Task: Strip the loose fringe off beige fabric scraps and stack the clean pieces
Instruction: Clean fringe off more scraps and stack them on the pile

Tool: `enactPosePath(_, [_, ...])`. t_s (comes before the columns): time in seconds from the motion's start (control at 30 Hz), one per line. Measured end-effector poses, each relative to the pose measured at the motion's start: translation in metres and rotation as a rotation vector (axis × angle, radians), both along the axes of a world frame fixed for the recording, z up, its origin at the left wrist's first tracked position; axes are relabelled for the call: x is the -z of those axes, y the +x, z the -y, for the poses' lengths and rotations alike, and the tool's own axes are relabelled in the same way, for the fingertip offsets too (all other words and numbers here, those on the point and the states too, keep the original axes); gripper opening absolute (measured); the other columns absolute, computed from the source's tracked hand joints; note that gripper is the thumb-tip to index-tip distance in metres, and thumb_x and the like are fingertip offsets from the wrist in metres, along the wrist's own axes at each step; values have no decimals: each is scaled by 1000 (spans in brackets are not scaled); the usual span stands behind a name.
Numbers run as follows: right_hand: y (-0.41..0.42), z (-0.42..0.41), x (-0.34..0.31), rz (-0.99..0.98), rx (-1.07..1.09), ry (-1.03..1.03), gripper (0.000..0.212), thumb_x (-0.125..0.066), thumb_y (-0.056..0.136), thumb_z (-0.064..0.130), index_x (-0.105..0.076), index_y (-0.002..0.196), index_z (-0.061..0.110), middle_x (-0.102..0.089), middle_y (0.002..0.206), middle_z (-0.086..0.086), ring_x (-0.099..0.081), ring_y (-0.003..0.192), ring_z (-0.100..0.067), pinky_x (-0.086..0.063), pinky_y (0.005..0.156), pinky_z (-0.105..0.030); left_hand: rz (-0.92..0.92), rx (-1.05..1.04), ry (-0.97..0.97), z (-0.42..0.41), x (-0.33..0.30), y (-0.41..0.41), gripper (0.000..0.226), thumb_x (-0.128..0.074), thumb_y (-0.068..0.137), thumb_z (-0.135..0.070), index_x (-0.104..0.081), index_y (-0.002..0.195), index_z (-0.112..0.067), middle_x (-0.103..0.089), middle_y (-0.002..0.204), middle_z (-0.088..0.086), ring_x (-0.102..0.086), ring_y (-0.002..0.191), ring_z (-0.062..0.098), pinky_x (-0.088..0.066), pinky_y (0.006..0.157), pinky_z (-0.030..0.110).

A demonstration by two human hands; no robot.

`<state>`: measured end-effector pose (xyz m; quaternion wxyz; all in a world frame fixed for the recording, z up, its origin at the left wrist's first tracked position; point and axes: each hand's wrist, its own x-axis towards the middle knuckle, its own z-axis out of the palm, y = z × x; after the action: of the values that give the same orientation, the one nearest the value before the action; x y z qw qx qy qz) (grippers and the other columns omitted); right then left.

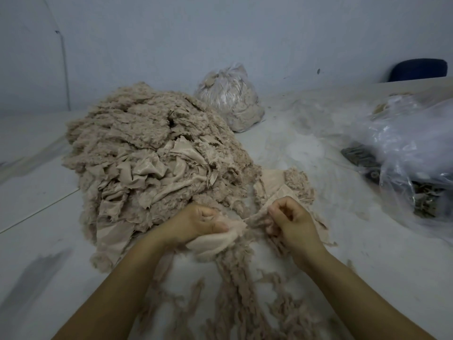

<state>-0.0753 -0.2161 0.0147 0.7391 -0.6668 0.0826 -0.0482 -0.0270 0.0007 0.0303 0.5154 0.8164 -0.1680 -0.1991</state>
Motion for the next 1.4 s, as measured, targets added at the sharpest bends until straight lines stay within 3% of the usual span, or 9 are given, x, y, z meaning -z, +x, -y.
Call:
enactPosePath(0.1, [3, -15, 1, -39, -84, 486, 22, -42, 99, 2, -46, 78, 6, -68, 70, -8, -67, 57, -12, -53, 51, -20, 21, 64, 67, 0, 2, 1, 28, -75, 77, -19, -61, 53, -15, -50, 52, -16, -42, 48, -2, -33, 49, 12])
enactPosePath(0.2, [9, -12, 3, 17, 15, 578, 26, -36, 98, -5, -45, 77, 7, -59, 58, -4, -55, 47, -10, -50, 48, -20, 11, 107, 162, -6, 5, 2, 26, -76, 77, -18, -61, 59, -6, -47, 54, -3, -44, 52, 7, -35, 54, 17])
enactPosePath(0.3, [8, 2, 3, 92, 22, 291, 22, -42, 95, -3, -49, 76, 7, -55, 55, -2, -45, 45, -12, -40, 41, -19, -69, 22, 38, -12, 9, -3, 15, -74, 77, -20, -73, 62, -22, -67, 63, -9, -59, 58, 0, -45, 55, 14])
enactPosePath(0.47, [-7, -14, 2, -159, -475, -159, 52, -58, 73, 59, -67, 86, 10, -70, 71, -7, -55, 44, -12, -41, 41, -18, -162, -272, -353, 0, 11, 2, 32, -68, 73, -36, -72, 84, -6, -69, 74, 17, -63, 57, 22, -48, 51, 25])
enactPosePath(0.7, [-6, -33, 5, -26, -348, -39, 16, -63, 90, 14, -61, 83, -1, -60, 50, -7, -51, 38, -12, -42, 42, -19, -252, -105, -422, 29, 4, -7, 30, -62, 82, -34, -70, 82, -4, -69, 77, 16, -67, 68, 24, -54, 61, 28])
enactPosePath(0.9, [-5, -28, 7, -51, -360, -25, 8, -66, 86, -1, -59, 82, -2, -61, 49, -5, -56, 39, -10, -47, 42, -18, -21, -400, -371, 45, 6, -8, 14, -58, 92, -16, -63, 82, -7, -61, 67, 2, -55, 62, 14, -46, 55, 22])
enactPosePath(1.0, [-11, -22, 11, -106, -462, -102, 9, -65, 86, -2, -61, 78, 1, -63, 53, -3, -58, 43, -8, -47, 44, -18, -45, -612, -462, 35, 3, -1, 21, -55, 94, -21, -58, 93, 0, -56, 78, 15, -52, 71, 23, -43, 65, 32])
enactPosePath(1.17, [-8, -31, 11, -98, -388, 10, 20, -65, 89, 20, -58, 100, 5, -64, 57, -2, -58, 46, -10, -47, 44, -20, -10, -475, -402, 46, 3, -10, 24, -59, 92, -27, -58, 84, -4, -60, 68, 9, -56, 61, 20, -46, 54, 27])
enactPosePath(1.4, [-10, -35, 18, -48, -359, 3, 16, -65, 87, 6, -59, 72, 5, -60, 46, 0, -54, 36, -7, -43, 38, -18, 106, -712, -425, 48, 9, 0, 34, -55, 95, -25, -57, 105, 8, -66, 79, 5, -62, 74, 18, -52, 69, 28])
